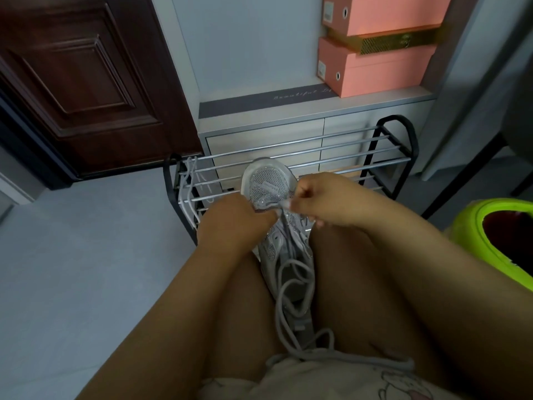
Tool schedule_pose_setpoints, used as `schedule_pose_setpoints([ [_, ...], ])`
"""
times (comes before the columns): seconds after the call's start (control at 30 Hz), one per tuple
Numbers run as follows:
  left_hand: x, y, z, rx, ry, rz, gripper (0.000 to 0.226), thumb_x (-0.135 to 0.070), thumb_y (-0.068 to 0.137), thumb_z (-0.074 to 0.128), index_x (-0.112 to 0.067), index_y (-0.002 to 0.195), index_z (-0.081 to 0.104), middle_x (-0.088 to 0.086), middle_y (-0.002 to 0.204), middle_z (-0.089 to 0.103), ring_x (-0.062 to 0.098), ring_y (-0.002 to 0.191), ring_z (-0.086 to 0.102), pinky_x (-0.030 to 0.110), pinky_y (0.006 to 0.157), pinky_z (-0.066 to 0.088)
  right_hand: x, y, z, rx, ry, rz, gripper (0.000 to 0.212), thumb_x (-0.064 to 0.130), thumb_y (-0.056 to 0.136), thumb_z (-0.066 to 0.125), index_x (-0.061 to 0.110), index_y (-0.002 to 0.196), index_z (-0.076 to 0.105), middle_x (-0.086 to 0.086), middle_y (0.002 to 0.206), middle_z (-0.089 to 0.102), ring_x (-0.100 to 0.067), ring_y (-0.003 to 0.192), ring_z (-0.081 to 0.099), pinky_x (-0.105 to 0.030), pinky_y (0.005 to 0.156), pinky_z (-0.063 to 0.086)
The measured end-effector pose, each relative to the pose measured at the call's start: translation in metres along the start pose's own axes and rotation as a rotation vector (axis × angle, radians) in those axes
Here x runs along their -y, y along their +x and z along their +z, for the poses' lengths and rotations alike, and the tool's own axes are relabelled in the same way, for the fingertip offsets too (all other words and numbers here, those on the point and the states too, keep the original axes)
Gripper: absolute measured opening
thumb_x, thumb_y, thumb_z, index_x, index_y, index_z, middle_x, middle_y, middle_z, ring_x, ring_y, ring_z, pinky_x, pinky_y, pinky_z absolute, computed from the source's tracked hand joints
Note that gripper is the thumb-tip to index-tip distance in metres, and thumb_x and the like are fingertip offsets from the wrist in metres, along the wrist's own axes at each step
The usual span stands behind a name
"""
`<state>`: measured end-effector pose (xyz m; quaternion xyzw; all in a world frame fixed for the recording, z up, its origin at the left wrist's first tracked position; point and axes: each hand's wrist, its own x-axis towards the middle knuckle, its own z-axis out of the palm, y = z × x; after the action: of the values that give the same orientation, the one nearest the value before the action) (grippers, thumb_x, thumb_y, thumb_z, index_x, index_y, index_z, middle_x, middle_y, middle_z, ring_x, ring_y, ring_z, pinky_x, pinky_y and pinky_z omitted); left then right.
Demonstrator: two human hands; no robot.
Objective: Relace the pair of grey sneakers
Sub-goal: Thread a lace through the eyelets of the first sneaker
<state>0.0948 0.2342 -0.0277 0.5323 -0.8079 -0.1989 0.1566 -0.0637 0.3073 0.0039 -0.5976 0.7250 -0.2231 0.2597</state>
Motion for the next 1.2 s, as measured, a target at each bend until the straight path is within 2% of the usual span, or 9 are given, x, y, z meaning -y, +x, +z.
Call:
schedule_pose_setpoints([
  [0.13,-0.001,0.003,0.000,0.091,0.051,-0.071,0.055,-0.068,0.068,0.060,-0.014,0.076,0.062,0.004,0.076,0.062,0.023,0.074,0.061,0.027,0.059,0.044,0.009,0.011,0.010,0.033,-0.164,0.063,0.029,0.038,0.077,0.066,0.011,0.077,0.057,-0.007,0.069,0.065,-0.016,0.057,0.059,-0.023,0.046,0.042],
  [0.23,-0.002,0.004,-0.005,0.102,-0.035,-0.059,0.040,-0.050,0.069,0.063,-0.012,0.061,0.054,0.003,0.060,0.052,0.021,0.060,0.054,0.026,0.050,0.037,0.009,0.013,0.014,-0.045,-0.200,0.038,0.023,0.032,0.073,0.065,0.017,0.068,0.049,-0.001,0.062,0.059,-0.011,0.051,0.054,-0.022,0.038,0.035],
  [0.33,-0.002,0.002,-0.011,0.113,0.023,0.109,0.037,-0.028,0.079,0.062,-0.006,0.052,0.049,0.009,0.051,0.047,0.024,0.051,0.048,0.033,0.049,0.041,0.004,0.013,0.018,-0.125,-0.230,-0.009,0.024,0.033,0.072,0.065,0.023,0.076,0.044,0.006,0.069,0.053,-0.013,0.063,0.051,-0.024,0.046,0.029],
  [0.43,0.006,-0.004,-0.013,0.045,0.022,0.255,0.024,-0.019,0.081,0.059,-0.001,0.065,0.062,0.014,0.060,0.061,0.027,0.058,0.059,0.039,0.058,0.050,-0.005,0.011,0.017,-0.143,-0.174,-0.068,0.024,0.019,0.074,0.066,0.025,0.079,0.042,0.009,0.068,0.050,-0.012,0.067,0.047,-0.022,0.051,0.030],
  [0.57,0.021,-0.012,-0.012,-0.032,-0.125,0.195,0.018,-0.014,0.080,0.060,-0.017,0.062,0.062,-0.003,0.055,0.062,0.007,0.051,0.056,0.019,0.050,0.043,-0.013,0.005,0.013,-0.160,-0.043,-0.090,0.025,0.008,0.073,0.065,0.021,0.079,0.043,0.009,0.066,0.051,-0.006,0.061,0.046,-0.021,0.054,0.035],
  [0.8,0.025,-0.013,-0.010,-0.009,-0.226,0.173,0.020,-0.015,0.082,0.062,-0.023,0.064,0.063,-0.006,0.056,0.064,0.002,0.051,0.059,0.008,0.047,0.042,-0.003,0.000,0.021,-0.131,-0.173,-0.178,0.015,0.012,0.080,0.058,0.025,0.086,0.062,0.011,0.080,0.048,-0.011,0.079,0.050,-0.024,0.067,0.037],
  [0.87,0.026,-0.013,-0.009,0.010,-0.277,0.173,0.020,-0.015,0.085,0.063,-0.022,0.066,0.064,-0.005,0.058,0.065,0.001,0.051,0.060,0.009,0.047,0.043,0.002,-0.001,0.025,-0.140,-0.192,-0.183,0.012,0.023,0.079,0.063,0.029,0.089,0.066,0.007,0.091,0.042,-0.012,0.090,0.049,-0.025,0.078,0.041],
  [1.0,0.026,-0.013,-0.007,0.019,-0.315,0.159,0.017,-0.015,0.084,0.062,-0.019,0.068,0.066,-0.003,0.059,0.066,0.004,0.051,0.060,0.022,0.053,0.050,0.011,0.001,0.038,-0.189,-0.451,-0.185,0.026,0.046,0.075,0.068,0.025,0.089,0.064,0.001,0.102,0.043,-0.017,0.100,0.047,-0.028,0.078,0.042],
  [1.2,0.025,-0.013,-0.005,-0.023,-0.319,0.162,0.017,-0.011,0.081,0.062,-0.017,0.066,0.065,-0.001,0.056,0.065,0.007,0.050,0.059,0.021,0.051,0.046,0.013,0.001,0.040,-0.065,-0.334,-0.266,0.008,0.018,0.079,0.065,0.022,0.084,0.070,0.006,0.092,0.039,-0.012,0.092,0.047,-0.018,0.070,0.029],
])
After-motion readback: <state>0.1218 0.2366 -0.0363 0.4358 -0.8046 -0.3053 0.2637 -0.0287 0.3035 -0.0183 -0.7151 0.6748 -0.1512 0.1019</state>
